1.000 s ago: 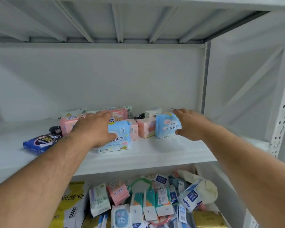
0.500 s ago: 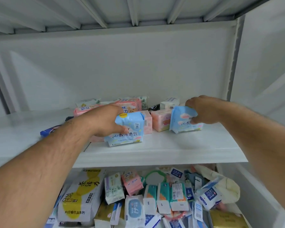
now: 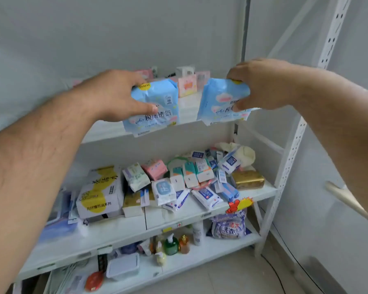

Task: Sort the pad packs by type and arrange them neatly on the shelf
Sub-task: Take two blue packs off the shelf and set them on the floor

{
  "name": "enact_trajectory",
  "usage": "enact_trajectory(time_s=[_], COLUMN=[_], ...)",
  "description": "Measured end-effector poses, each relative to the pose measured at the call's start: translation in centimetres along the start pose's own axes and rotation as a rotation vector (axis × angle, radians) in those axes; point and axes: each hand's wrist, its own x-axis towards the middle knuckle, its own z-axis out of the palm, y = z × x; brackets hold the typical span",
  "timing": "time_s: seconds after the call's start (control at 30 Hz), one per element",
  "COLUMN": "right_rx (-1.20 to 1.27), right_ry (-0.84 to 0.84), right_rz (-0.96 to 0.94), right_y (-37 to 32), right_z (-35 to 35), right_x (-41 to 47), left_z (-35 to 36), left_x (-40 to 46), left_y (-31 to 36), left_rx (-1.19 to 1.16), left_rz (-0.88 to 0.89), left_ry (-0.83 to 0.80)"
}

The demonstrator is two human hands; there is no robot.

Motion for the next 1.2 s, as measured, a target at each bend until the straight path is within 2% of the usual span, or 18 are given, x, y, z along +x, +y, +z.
enact_trajectory(time_s=[0.23, 0.4, 0.63, 0.87, 1.2], right_rx=[-0.001, 0.075, 0.159, 0.267, 0.259], right_ry=[-0.134, -0.263, -0.507, -0.564, -0.766], right_rz=[0.019, -0.012, 0.015, 0.067, 0.142], right_y=[-3.9, -4.6, -4.4, -2.7, -1.6], right_z=[0.9, 5.8, 15.2, 23.9, 35.5], right_x=[-13.6, -20.8, -28.5, -35.7, -37.3], left_z=[3.0, 8.2, 18.2, 28.7, 42.3], left_x=[-7.7, -11.8, -16.4, -20.7, -20.0], left_y=[3.2, 6.5, 12.6, 17.7, 17.4], left_rx=[0.113, 0.07, -0.148, -0.251, -0.293], left_rz=[0.108, 0.149, 0.055, -0.08, -0.13], left_ry=[-0.041, -0.226, -0.416, -0.581, -0.703])
